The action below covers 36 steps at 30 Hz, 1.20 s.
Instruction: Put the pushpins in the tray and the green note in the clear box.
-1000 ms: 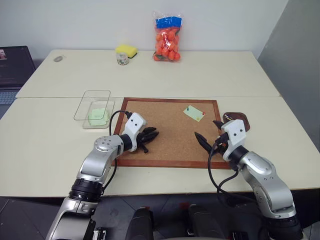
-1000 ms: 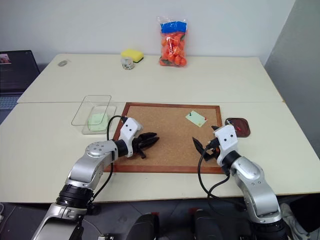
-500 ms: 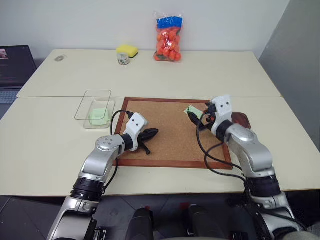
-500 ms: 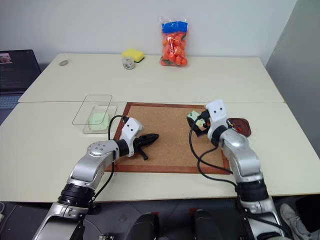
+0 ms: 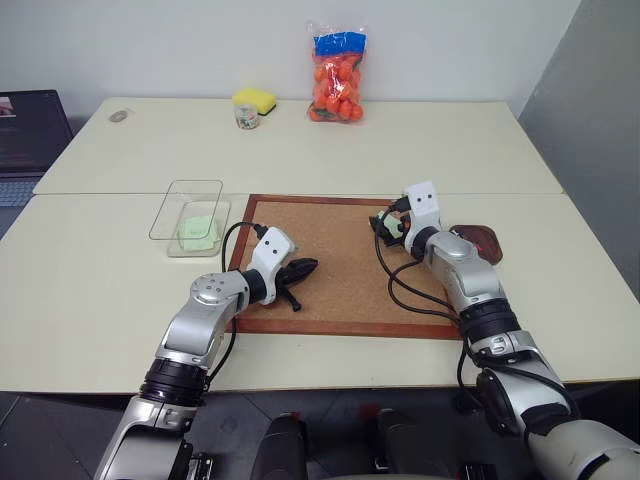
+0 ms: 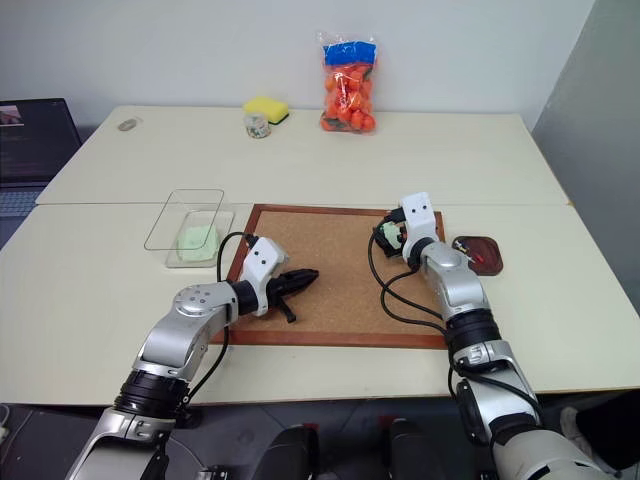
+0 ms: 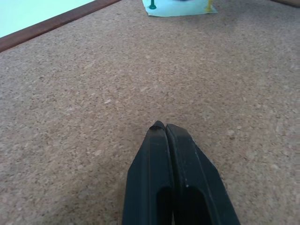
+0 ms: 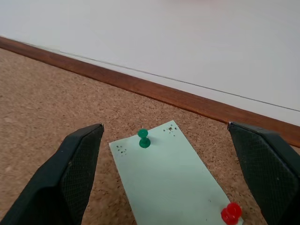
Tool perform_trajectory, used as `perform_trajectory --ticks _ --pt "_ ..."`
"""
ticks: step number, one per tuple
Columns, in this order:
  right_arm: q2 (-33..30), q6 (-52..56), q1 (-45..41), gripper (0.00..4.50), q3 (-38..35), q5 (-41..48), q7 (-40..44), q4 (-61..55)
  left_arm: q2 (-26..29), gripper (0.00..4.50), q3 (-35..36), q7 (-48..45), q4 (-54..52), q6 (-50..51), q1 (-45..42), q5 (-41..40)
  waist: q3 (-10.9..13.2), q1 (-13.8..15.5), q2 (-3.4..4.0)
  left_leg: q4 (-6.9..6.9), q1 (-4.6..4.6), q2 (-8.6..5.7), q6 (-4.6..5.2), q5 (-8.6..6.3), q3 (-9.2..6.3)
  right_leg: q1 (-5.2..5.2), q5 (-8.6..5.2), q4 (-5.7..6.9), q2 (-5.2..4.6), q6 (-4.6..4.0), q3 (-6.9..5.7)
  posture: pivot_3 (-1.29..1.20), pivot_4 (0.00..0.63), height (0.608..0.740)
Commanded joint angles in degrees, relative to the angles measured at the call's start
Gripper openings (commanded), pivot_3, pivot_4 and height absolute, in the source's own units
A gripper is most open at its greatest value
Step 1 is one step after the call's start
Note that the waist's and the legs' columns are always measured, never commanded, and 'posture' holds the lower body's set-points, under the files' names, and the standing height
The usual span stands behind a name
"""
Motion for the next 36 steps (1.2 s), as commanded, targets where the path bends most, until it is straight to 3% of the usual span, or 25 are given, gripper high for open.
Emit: perform_trajectory --ticks 1,7,8,10,21,27,36 --pt "0.9 -4.0 -3.3 4.50 -0.8 -0.7 0.0 4.0 0.2 0.07 -0.8 -0.6 -1.2 0.8 0.7 0.3 0.0 0.0 0.00 0.00 0.00 0.00 0.00 0.00 0.00 0.00 0.00 0.00 0.00 0.00 0.00 0.00 0.150 0.740" --pt "1.6 -7.0 -5.4 4.50 -1.3 -1.0 0.1 8.9 0.4 0.07 -0.6 -0.5 -1.5 1.0 0.9 0.4 0.0 0.0 0.00 0.00 0.02 0.00 0.00 0.00 -0.01 0.00 0.00 0.04 0.00 0.00 -0.01 0.00 0.150 0.740" --pt "1.7 -7.4 -5.7 4.13 -1.2 -1.1 0.3 9.5 0.4 0.00 -0.6 -0.5 -1.6 1.1 0.9 0.4 0.0 0.0 0.01 0.00 0.02 0.00 0.00 0.00 -0.02 0.00 0.00 0.03 0.00 -0.01 -0.01 0.00 0.150 0.740" --pt "2.0 -8.0 -6.3 3.89 -1.1 -1.4 0.4 10.9 0.4 0.00 -0.6 -0.4 -1.7 1.1 1.0 0.4 0.0 0.0 0.01 0.00 0.02 0.00 0.00 0.00 -0.01 0.00 0.00 0.03 0.00 -0.01 0.00 0.00 0.150 0.740" --pt "2.4 -11.5 -8.9 1.32 -0.7 -4.0 -0.9 18.2 0.4 0.00 -0.4 -0.3 -2.0 1.1 1.2 0.4 0.0 -0.1 0.02 -0.01 0.02 0.01 0.00 0.00 -0.01 -0.01 0.00 0.03 0.00 -0.01 -0.01 0.00 0.150 0.740" --pt "2.7 -13.0 -9.3 0.18 -0.4 -4.6 -0.7 18.7 0.5 0.00 -0.4 -0.4 -2.0 1.0 1.3 0.4 0.0 -0.1 0.01 -0.01 0.03 0.01 0.00 0.00 0.00 0.00 0.01 0.05 0.00 -0.01 0.01 0.00 0.150 0.740" --pt "3.2 -14.9 -7.4 0.08 -0.7 -4.4 0.4 13.7 0.7 0.00 -0.5 -0.5 -1.9 1.1 1.6 0.5 0.0 -0.1 0.03 0.00 0.04 0.01 0.00 0.00 -0.01 -0.01 0.01 0.08 0.00 -0.01 0.00 0.00 0.150 0.740"
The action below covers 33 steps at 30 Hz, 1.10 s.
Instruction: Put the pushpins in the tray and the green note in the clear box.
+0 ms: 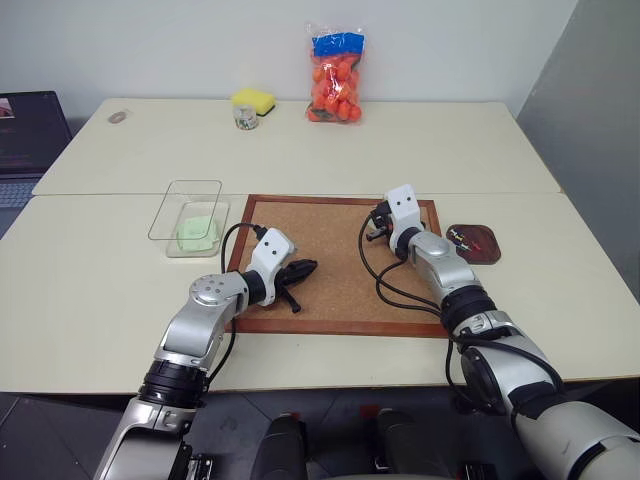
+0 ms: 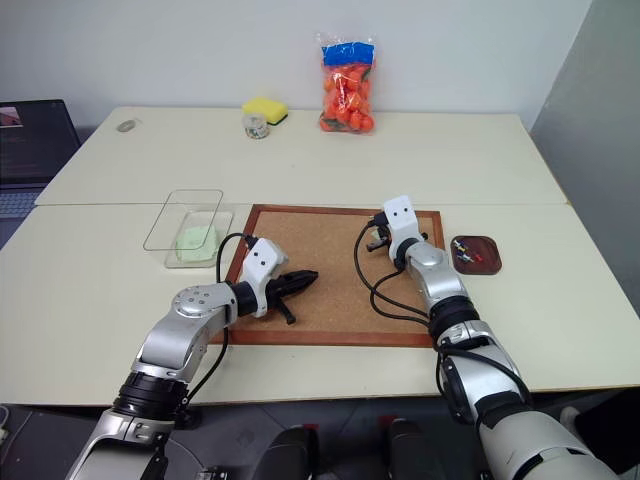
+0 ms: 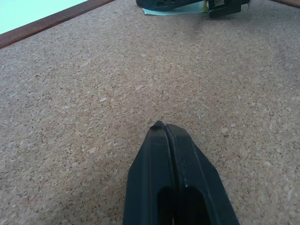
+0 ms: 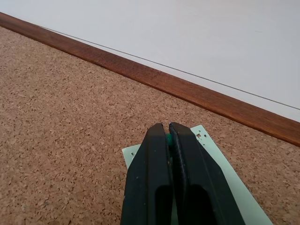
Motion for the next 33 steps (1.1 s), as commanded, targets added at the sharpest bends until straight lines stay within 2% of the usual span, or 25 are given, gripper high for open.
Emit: perform_trajectory --ticks 1,20,23,26,30,33 --pt "0.0 -2.6 0.1 0.08 -0.8 0.6 0.5 -5.4 0.7 0.00 -0.7 -0.5 -1.0 0.2 1.1 0.5 0.0 0.0 0.01 -0.01 0.00 0.00 0.00 0.00 0.00 0.00 0.00 -0.01 0.00 0.00 0.00 0.00 0.150 0.740" --pt "0.6 -2.4 3.3 0.08 -3.0 3.3 -0.6 -15.3 0.1 0.00 -1.4 -0.3 -1.6 0.9 1.7 0.6 0.0 0.0 0.04 -0.05 -0.02 0.00 0.00 0.00 0.01 -0.03 0.00 -0.04 0.00 0.00 0.01 0.00 0.150 0.740" --pt "0.4 1.0 5.1 0.08 -4.1 5.1 -1.3 -22.7 -0.1 0.00 -1.4 -0.1 -2.0 1.0 2.0 0.5 0.0 0.0 0.04 -0.06 -0.02 0.00 0.00 0.00 0.01 -0.03 -0.01 -0.04 0.00 -0.01 0.01 0.00 0.150 0.740" --pt "-1.1 7.2 9.7 0.08 -4.8 7.2 -0.4 -35.9 -0.2 0.00 -1.2 0.0 -2.6 1.3 2.5 0.4 0.0 0.2 0.04 -0.08 -0.04 0.00 0.00 0.00 -0.01 -0.03 -0.01 -0.06 0.00 -0.01 0.00 0.00 0.150 0.740" --pt "-5.8 16.6 18.4 0.08 -8.5 9.4 -1.5 -52.7 -0.2 0.00 -1.1 0.0 -2.7 1.2 2.9 0.3 0.0 0.3 0.04 -0.09 -0.06 0.00 0.00 0.00 -0.03 -0.02 -0.02 -0.10 -0.02 -0.01 -0.02 0.00 0.150 0.740" --pt "-9.6 22.1 24.3 0.08 -11.6 10.0 -2.2 -59.6 -0.1 0.00 -1.1 -0.1 -2.5 1.1 3.0 0.3 0.0 0.3 0.04 -0.08 -0.05 -0.04 0.00 0.00 -0.02 0.00 -0.03 -0.11 -0.07 0.02 -0.04 0.00 0.150 0.740"
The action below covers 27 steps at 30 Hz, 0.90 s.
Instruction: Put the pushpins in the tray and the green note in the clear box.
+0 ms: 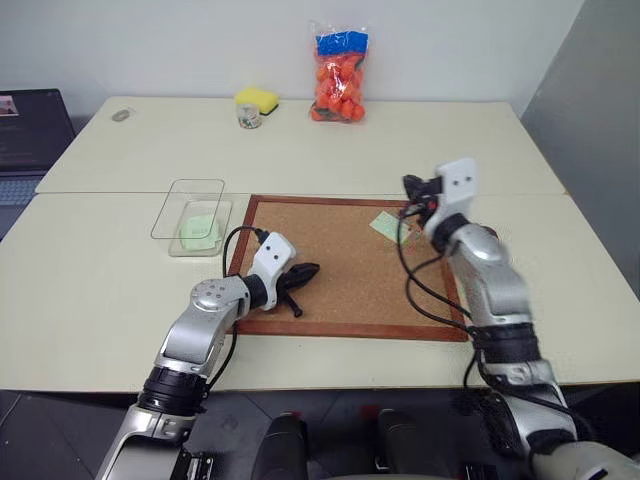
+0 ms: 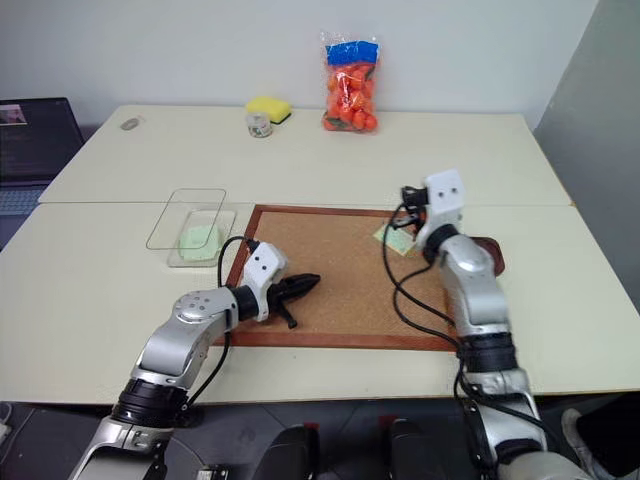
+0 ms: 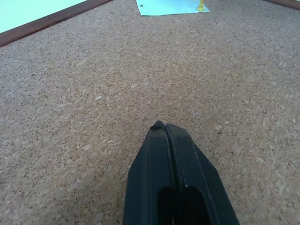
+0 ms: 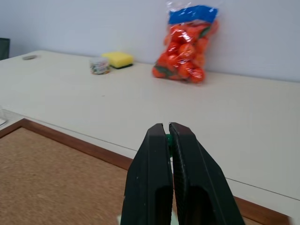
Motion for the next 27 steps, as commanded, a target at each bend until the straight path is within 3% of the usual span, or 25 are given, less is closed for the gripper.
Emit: perform_trajectory --ticks 1,8,17,27 --pt "-4.7 7.0 6.0 0.08 -5.1 1.5 -1.1 -10.4 0.2 0.00 -0.9 -0.3 0.1 0.7 0.9 0.3 0.0 0.0 0.01 -0.01 0.01 0.00 0.00 0.00 0.01 0.00 -0.07 -0.01 0.00 0.12 0.00 0.00 0.150 0.740" --pt "-10.3 11.2 13.7 0.08 -6.8 -0.3 -0.7 -9.6 0.0 0.00 -1.1 -0.9 1.6 0.0 0.0 0.6 -0.1 -0.2 0.10 -0.01 0.12 0.00 0.00 0.00 0.03 0.04 -0.14 0.04 0.04 0.25 0.05 0.00 0.150 0.740" --pt "-10.9 9.7 12.1 0.08 -7.6 -0.1 -1.6 -3.2 -0.1 0.00 -1.3 -1.0 1.8 -0.1 -0.3 0.7 -0.1 -0.2 0.10 0.00 0.10 -0.01 0.00 0.00 0.06 0.05 -0.15 0.00 0.04 0.28 0.06 0.00 0.150 0.740" --pt "-11.4 8.4 10.2 2.03 -8.4 0.6 -1.4 0.2 0.1 0.00 -1.3 -0.7 1.5 0.0 -0.1 0.8 -0.1 -0.2 0.10 -0.01 0.09 -0.01 0.01 0.00 0.05 0.05 -0.15 -0.03 0.04 0.28 0.05 0.00 0.150 0.740"
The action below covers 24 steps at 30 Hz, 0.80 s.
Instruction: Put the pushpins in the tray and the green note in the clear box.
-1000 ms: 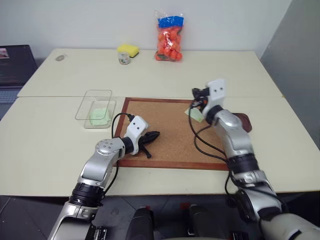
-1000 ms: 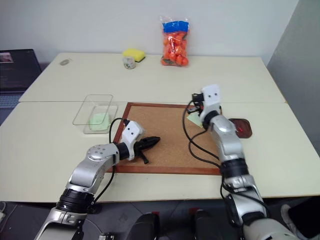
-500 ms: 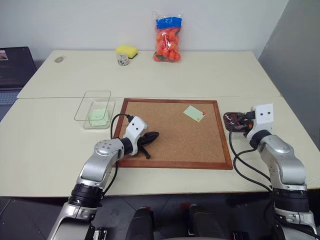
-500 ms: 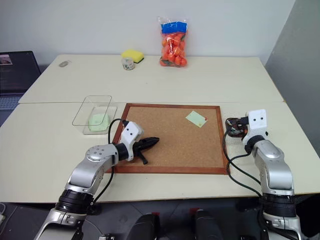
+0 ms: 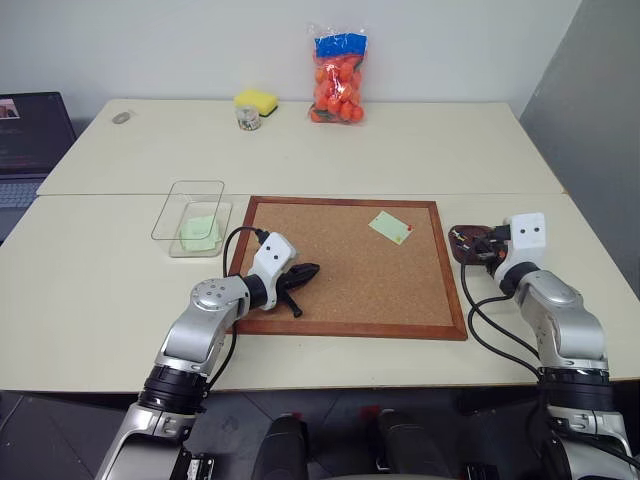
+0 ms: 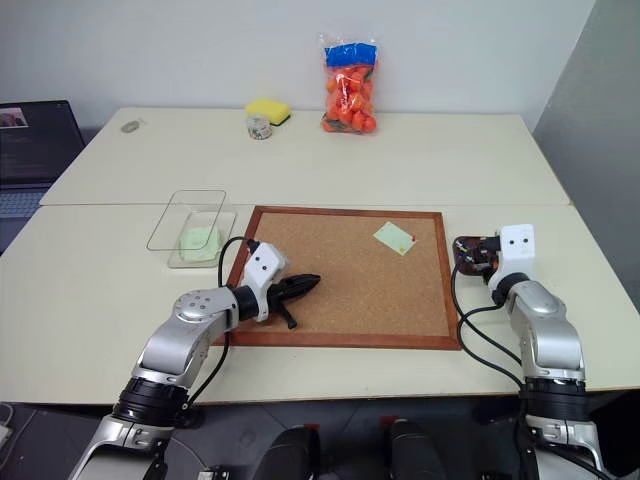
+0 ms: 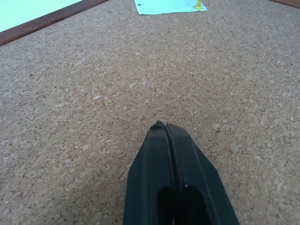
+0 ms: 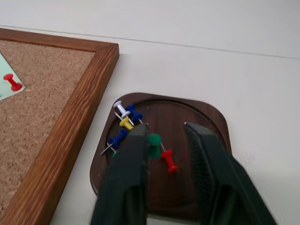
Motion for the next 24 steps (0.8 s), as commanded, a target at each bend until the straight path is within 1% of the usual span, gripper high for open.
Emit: perform_trajectory --ticks 1,5,6,8,12,19,24 --pt "-1.0 -1.2 -1.2 2.24 -1.6 0.8 0.3 -0.7 0.0 0.00 -1.2 -0.3 0.2 0.5 0.5 0.7 0.0 0.0 0.00 0.00 0.00 0.00 0.00 0.00 0.00 0.00 0.00 0.00 0.00 0.00 -0.01 0.00 0.150 0.740" --pt "-0.6 -0.7 -1.1 3.01 -2.2 1.9 0.3 -0.9 0.0 0.00 -1.3 -0.3 0.3 0.4 0.4 0.8 0.0 0.0 0.00 0.00 0.00 0.00 0.00 0.00 0.00 0.00 0.00 0.00 0.00 0.00 0.00 0.00 0.150 0.740" --pt "-0.5 -0.6 -1.1 3.13 -2.2 2.1 0.4 -1.0 0.0 0.00 -1.4 -0.3 0.3 0.4 0.4 0.8 0.0 0.0 0.00 0.00 0.00 0.00 0.00 0.00 0.00 0.00 0.00 0.00 0.00 0.00 0.01 0.00 0.150 0.740" --pt "-0.3 -0.4 -1.0 3.65 -2.3 2.7 0.6 -1.2 0.0 0.00 -1.4 -0.3 0.4 0.3 0.3 0.9 0.0 0.0 0.00 0.00 0.00 0.00 0.00 0.00 0.00 0.00 0.00 0.00 0.00 0.00 0.00 0.00 0.150 0.740" --pt "-0.1 0.1 -0.7 4.42 -2.0 3.8 1.0 -1.7 0.0 0.00 -1.5 -0.4 0.5 0.1 0.2 1.0 0.0 0.0 0.00 0.00 0.00 0.00 0.00 0.00 0.00 0.00 0.00 0.00 0.00 0.00 0.00 0.00 0.150 0.740" --pt "0.2 0.0 -0.4 4.42 -1.4 4.5 1.4 -1.7 0.1 0.00 -1.5 -0.4 0.4 -0.2 0.5 1.0 0.0 0.0 0.00 0.00 0.00 0.00 0.00 0.00 -0.01 0.00 0.00 0.01 0.00 0.00 0.00 0.00 0.150 0.740" --pt "-0.7 -3.5 -1.0 4.42 -0.6 0.9 -1.4 0.0 0.0 0.00 -1.4 -0.3 0.7 -0.6 0.6 1.2 0.0 0.0 0.00 0.00 -0.01 0.00 0.00 0.00 -0.01 0.00 0.00 0.00 0.00 0.00 0.00 0.00 0.150 0.740"
